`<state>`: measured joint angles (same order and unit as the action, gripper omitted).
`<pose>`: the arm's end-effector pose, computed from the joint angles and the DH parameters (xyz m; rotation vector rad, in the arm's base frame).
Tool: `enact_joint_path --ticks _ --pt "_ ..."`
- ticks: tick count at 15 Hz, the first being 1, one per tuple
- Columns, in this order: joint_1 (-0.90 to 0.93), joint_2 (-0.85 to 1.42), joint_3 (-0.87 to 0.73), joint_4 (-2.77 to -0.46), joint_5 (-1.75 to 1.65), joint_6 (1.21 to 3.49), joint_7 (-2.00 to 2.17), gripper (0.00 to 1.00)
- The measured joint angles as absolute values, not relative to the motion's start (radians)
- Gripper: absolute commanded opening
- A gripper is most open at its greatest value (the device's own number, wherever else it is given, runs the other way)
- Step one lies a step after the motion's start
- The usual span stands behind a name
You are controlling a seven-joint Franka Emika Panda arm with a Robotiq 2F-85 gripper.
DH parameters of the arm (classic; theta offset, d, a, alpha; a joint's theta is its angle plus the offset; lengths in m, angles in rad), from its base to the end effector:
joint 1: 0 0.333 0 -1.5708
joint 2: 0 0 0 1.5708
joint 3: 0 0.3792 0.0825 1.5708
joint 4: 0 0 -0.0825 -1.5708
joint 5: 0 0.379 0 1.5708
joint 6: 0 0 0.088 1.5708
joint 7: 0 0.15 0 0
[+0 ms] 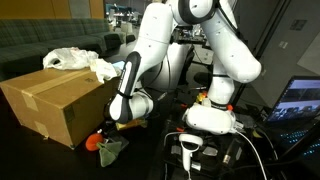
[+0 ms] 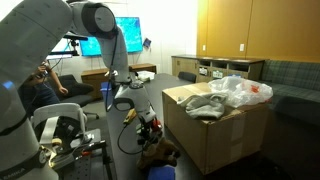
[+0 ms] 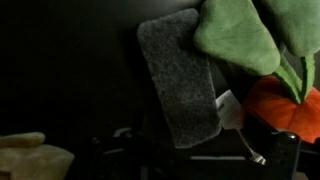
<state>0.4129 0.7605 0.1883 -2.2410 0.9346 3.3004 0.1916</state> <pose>0.4903 0.2372 0.0589 -2.8192 0.8743 -0.2387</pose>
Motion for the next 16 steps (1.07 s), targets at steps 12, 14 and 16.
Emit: enact_joint_path --ticks 12,14,16 --pt "0.76 0.803 -0.134 -2.187 0.852 3.035 0.384 1.0" --pt "0.769 0.819 -0.153 -2.177 0.764 3.012 0.477 0.81" --pt "0.769 0.828 -0.167 -2.171 0.696 2.988 0.545 0.66"
